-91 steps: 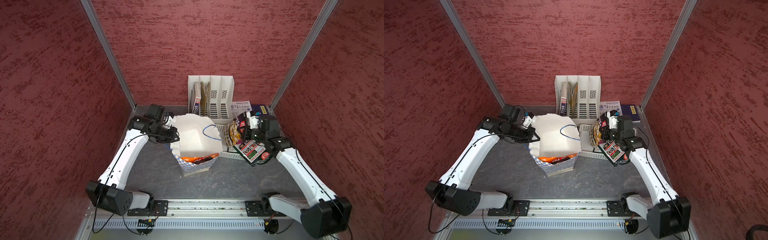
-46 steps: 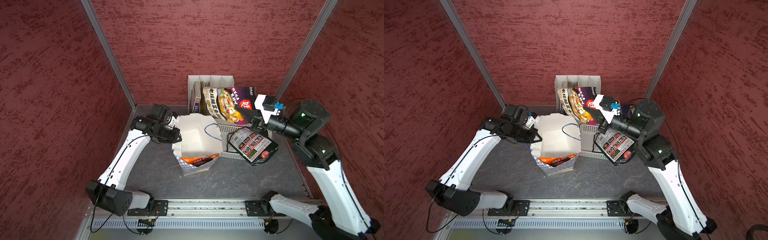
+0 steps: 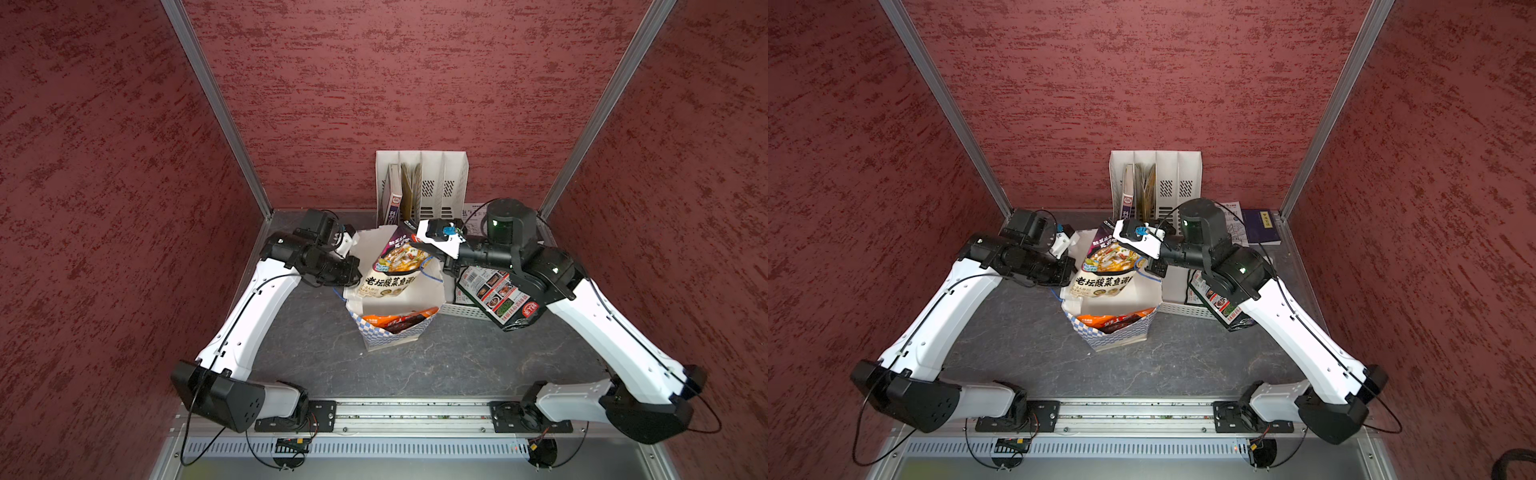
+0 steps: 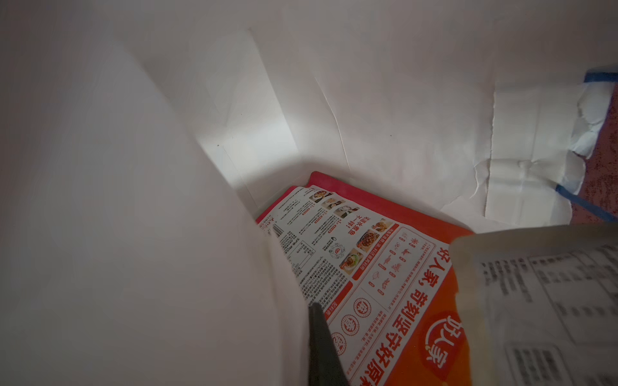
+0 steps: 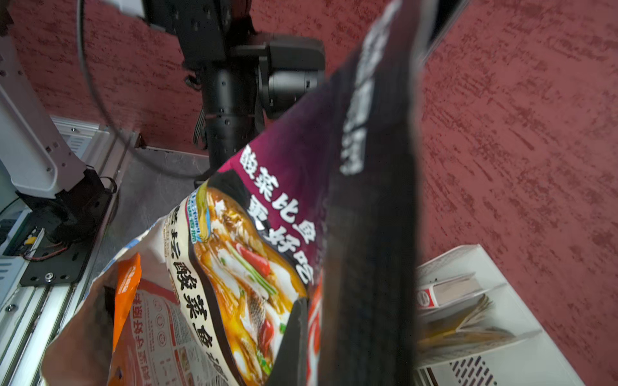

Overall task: Place the condiment packets inside the bag
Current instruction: Place the condiment packet in the paper bag.

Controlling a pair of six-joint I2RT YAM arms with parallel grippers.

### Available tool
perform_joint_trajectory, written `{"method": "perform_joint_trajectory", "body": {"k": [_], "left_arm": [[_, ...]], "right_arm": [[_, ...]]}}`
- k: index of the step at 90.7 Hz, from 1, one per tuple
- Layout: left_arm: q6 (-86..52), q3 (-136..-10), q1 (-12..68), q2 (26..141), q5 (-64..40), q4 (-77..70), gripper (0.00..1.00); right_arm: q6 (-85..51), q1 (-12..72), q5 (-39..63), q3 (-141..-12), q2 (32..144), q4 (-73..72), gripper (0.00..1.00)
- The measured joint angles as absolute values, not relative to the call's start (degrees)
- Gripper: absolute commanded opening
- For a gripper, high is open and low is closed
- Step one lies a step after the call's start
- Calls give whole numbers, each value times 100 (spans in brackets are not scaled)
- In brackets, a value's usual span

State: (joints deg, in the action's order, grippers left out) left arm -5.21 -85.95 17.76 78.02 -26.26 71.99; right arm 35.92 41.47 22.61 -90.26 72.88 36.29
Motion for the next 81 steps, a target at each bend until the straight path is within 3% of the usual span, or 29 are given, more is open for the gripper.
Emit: {"method": "perform_joint_trajectory", "body": {"k": [27, 81], "left_arm": [[-523, -8650, 1780, 7850, -2600, 7214, 0], [-523, -8698, 1782, 7922, -2552, 7220, 0]], "right_arm": [[4128, 4276, 1839, -8820, 6823, 4075, 0], [4875, 5387, 978, -8888, 8272, 5256, 0]]}}
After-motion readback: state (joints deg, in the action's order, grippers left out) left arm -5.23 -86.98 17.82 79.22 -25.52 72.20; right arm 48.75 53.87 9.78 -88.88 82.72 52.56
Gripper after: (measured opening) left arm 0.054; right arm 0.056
